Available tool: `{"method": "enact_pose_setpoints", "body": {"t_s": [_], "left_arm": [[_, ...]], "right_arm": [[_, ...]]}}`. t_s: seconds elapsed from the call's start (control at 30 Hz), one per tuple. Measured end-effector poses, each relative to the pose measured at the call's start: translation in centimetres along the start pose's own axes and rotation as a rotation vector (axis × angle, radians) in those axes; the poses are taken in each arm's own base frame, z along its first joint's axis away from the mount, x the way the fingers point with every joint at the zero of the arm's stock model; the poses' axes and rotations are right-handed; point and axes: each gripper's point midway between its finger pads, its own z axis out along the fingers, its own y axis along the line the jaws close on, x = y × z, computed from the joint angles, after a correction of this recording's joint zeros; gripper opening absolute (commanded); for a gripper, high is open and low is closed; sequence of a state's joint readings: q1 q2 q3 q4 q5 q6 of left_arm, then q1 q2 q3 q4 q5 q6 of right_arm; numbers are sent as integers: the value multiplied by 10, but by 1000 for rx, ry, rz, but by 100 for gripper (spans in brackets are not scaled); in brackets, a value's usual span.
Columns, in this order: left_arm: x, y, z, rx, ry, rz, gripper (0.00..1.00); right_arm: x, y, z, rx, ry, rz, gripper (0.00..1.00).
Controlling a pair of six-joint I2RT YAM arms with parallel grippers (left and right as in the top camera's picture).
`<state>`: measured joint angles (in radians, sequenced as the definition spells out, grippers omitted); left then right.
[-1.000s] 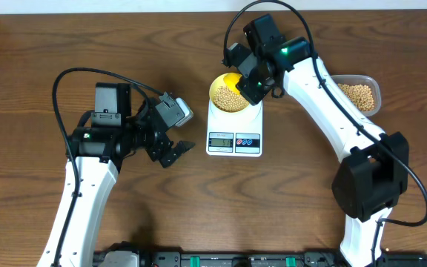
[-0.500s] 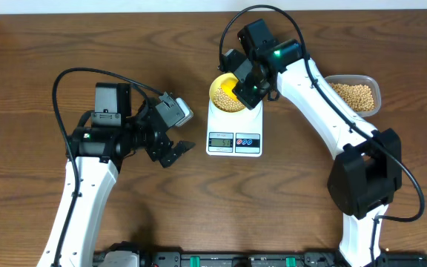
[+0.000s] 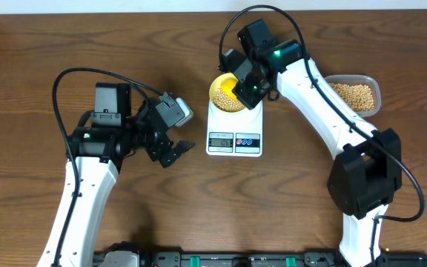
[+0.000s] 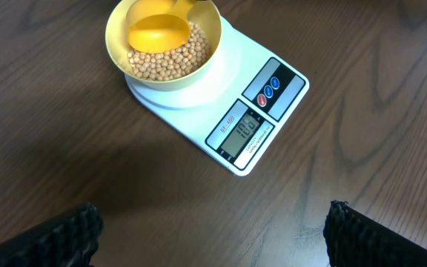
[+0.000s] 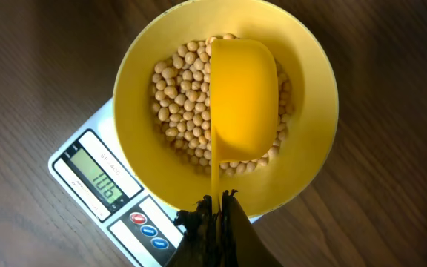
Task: Scoop item into bowl and weigh 50g on scale
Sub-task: 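Tilt the scoop to trickle soybeans into the yellow bowl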
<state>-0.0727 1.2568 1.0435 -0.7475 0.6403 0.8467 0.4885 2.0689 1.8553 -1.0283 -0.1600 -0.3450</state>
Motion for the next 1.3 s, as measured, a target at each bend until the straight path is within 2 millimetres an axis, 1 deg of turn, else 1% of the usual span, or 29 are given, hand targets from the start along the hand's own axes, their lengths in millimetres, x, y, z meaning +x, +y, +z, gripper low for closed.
{"method": "enact_pose_setpoints", "body": {"t_s": [1.3], "left_arm": [[0, 0, 0, 0, 0, 0, 98]], "right_arm": [[-4, 12, 0, -68, -22, 2, 1]]}}
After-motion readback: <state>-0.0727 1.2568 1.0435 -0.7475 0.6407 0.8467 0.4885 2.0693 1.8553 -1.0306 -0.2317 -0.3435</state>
